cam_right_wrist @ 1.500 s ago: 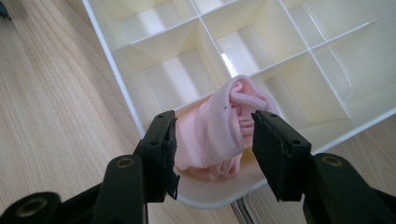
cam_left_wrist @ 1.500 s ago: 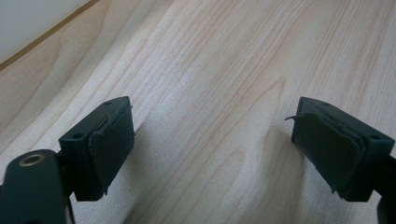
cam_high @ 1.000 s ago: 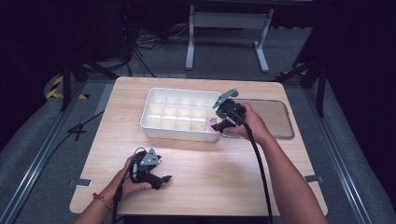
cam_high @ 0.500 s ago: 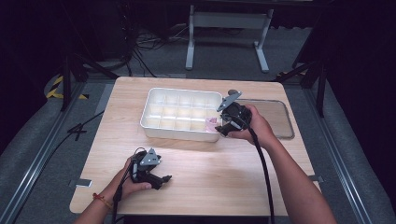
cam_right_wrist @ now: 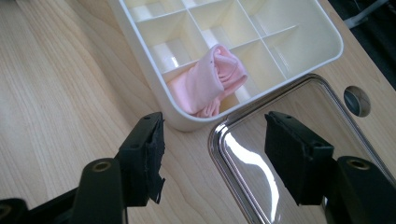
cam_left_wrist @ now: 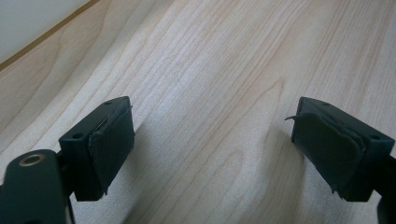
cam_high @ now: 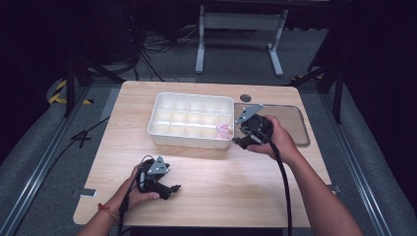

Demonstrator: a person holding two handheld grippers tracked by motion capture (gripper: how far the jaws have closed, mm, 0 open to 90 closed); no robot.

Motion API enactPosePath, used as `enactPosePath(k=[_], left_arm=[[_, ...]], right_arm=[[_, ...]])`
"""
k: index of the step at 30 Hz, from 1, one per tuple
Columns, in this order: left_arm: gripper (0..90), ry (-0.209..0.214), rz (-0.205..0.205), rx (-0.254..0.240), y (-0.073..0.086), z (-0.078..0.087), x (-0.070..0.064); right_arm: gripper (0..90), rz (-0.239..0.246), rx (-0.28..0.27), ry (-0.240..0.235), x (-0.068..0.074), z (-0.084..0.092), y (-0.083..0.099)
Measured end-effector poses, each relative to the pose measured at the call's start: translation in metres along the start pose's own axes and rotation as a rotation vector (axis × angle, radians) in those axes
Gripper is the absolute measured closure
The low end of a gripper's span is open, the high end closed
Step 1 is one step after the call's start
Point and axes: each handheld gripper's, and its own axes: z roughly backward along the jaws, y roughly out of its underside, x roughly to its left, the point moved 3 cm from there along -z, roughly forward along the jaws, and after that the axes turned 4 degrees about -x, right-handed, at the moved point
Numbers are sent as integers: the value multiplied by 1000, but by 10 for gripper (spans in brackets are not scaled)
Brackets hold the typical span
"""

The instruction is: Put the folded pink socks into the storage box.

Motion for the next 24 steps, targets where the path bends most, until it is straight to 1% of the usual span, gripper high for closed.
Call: enactPosePath(k=[4, 9, 14, 17, 19, 20, 21, 22, 24], left_arm=[[133, 0, 0, 0, 0, 0, 0], [133, 0, 0, 0, 0, 0, 0], [133, 0, 0, 0, 0, 0, 0], [133, 0, -1, 0, 0, 0, 0], [133, 0, -1, 0, 0, 0, 0], [133, 0, 0, 0, 0, 0, 0], [133, 0, 0, 0, 0, 0, 0], [133, 0, 0, 0, 0, 0, 0], [133, 0, 0, 0, 0, 0, 0]], right_arm=[[383, 7, 6, 10, 1, 2, 7], [384, 3, 1, 11, 3, 5, 13], [384, 9, 13, 21, 5, 11, 25], [385, -4, 14, 13, 6, 15, 32], [385, -11, 8, 20, 6, 16, 34], [383, -17, -6, 35, 6, 19, 40], [381, -18, -5, 38, 7, 20, 42], [381, -27, -10, 29, 7, 21, 45], [383, -21, -6, 40, 8, 22, 51]])
